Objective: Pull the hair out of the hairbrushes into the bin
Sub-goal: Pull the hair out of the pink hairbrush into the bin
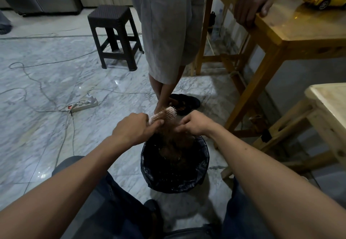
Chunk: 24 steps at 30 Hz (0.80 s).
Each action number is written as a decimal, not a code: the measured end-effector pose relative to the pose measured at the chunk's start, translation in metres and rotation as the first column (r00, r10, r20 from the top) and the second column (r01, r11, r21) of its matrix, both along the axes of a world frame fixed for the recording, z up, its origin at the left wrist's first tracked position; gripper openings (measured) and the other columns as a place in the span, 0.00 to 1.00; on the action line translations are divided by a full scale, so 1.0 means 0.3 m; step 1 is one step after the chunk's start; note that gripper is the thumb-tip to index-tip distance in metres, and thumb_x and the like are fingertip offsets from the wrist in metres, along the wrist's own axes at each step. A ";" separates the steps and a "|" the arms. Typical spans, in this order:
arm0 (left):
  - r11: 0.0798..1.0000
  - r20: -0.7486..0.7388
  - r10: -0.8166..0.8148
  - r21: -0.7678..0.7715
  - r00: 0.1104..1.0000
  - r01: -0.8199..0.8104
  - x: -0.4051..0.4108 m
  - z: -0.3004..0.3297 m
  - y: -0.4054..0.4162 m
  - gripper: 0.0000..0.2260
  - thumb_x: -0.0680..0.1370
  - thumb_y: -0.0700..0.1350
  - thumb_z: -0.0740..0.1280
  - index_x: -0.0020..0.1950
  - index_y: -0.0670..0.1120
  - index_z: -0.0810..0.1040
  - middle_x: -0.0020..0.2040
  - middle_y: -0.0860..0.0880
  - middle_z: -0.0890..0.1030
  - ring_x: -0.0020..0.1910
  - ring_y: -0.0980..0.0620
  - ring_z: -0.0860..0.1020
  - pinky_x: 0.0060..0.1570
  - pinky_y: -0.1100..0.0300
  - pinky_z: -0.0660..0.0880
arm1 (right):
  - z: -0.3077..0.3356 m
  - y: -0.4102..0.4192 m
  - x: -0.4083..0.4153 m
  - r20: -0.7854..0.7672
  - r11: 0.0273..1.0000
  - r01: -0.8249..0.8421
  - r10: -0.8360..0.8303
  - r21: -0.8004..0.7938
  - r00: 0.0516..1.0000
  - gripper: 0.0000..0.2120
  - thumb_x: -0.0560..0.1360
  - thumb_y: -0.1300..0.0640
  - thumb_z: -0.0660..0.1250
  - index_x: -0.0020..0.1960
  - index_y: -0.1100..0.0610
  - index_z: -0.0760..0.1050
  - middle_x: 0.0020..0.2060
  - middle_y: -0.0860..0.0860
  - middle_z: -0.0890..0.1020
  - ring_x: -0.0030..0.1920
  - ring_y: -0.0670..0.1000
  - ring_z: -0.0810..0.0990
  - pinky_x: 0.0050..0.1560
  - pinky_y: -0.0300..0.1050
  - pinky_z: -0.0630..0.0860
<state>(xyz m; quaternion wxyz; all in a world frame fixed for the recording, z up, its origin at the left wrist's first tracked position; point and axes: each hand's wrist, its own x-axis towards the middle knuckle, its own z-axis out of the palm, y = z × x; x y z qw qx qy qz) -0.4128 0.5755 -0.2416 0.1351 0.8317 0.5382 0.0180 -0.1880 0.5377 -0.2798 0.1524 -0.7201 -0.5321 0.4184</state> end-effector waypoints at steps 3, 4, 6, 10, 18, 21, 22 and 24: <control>1.000 0.000 0.001 0.022 1.000 -0.001 -0.031 0.014 0.010 0.30 0.76 0.70 0.59 0.31 0.45 0.68 0.27 0.48 0.72 0.26 0.48 0.71 0.28 0.57 0.65 | -0.025 -0.007 0.020 0.140 0.998 0.062 -0.061 0.000 0.988 0.07 0.69 0.48 0.81 0.36 0.46 0.85 0.36 0.44 0.84 0.46 0.46 0.83 0.53 0.45 0.79; 1.000 0.002 0.004 0.024 1.000 -0.004 -0.042 0.019 0.015 0.30 0.76 0.71 0.59 0.31 0.44 0.68 0.27 0.48 0.72 0.25 0.48 0.71 0.28 0.57 0.64 | -0.028 -0.013 0.030 0.173 0.996 0.083 -0.079 -0.015 0.982 0.09 0.68 0.47 0.81 0.33 0.45 0.84 0.38 0.46 0.85 0.48 0.48 0.83 0.56 0.48 0.80; 1.000 0.008 0.005 0.022 1.000 -0.006 -0.059 0.030 0.023 0.31 0.75 0.71 0.58 0.31 0.44 0.68 0.26 0.48 0.71 0.25 0.48 0.71 0.28 0.57 0.64 | -0.029 -0.032 0.047 0.226 0.993 0.114 -0.102 -0.041 0.969 0.08 0.69 0.47 0.81 0.34 0.46 0.84 0.43 0.48 0.87 0.52 0.50 0.83 0.56 0.49 0.80; 0.999 0.008 0.007 0.031 1.000 -0.007 -0.068 0.054 0.036 0.31 0.75 0.72 0.58 0.30 0.44 0.70 0.26 0.48 0.73 0.26 0.47 0.73 0.29 0.57 0.66 | -0.033 -0.054 0.070 0.343 0.974 0.205 -0.161 -0.095 0.926 0.08 0.71 0.47 0.79 0.45 0.50 0.87 0.49 0.48 0.87 0.55 0.52 0.82 0.55 0.50 0.79; 0.996 0.053 0.059 0.066 0.997 -0.062 -0.072 0.080 0.042 0.31 0.76 0.70 0.58 0.31 0.43 0.71 0.28 0.46 0.75 0.29 0.44 0.76 0.29 0.58 0.66 | -0.007 -0.072 0.057 0.482 0.972 0.189 -0.099 -0.141 0.870 0.11 0.74 0.52 0.77 0.52 0.56 0.82 0.54 0.54 0.85 0.57 0.57 0.83 0.56 0.52 0.79; 0.997 0.070 0.064 0.041 0.996 -0.067 -0.056 0.068 0.023 0.30 0.76 0.70 0.59 0.31 0.44 0.69 0.27 0.46 0.74 0.28 0.45 0.74 0.30 0.56 0.67 | 0.024 -0.042 0.043 0.253 0.981 0.002 0.049 -0.196 0.966 0.19 0.75 0.59 0.70 0.65 0.55 0.81 0.62 0.54 0.82 0.57 0.54 0.81 0.55 0.46 0.79; 0.998 0.073 0.061 0.029 0.995 -0.063 -0.049 0.064 0.018 0.30 0.76 0.70 0.59 0.31 0.44 0.68 0.27 0.47 0.73 0.27 0.45 0.74 0.30 0.56 0.68 | 0.042 -0.036 0.030 0.127 0.979 -0.033 0.059 -0.201 0.990 0.24 0.74 0.59 0.69 0.70 0.54 0.78 0.64 0.53 0.81 0.59 0.53 0.80 0.55 0.45 0.78; 0.999 0.076 0.052 0.008 0.996 -0.052 -0.032 0.057 0.007 0.30 0.75 0.71 0.60 0.31 0.44 0.68 0.26 0.47 0.72 0.27 0.45 0.73 0.31 0.56 0.67 | 0.071 -0.026 0.004 -0.075 0.987 -0.017 0.005 -0.159 0.997 0.27 0.71 0.56 0.71 0.71 0.51 0.77 0.64 0.51 0.80 0.61 0.52 0.79 0.58 0.47 0.78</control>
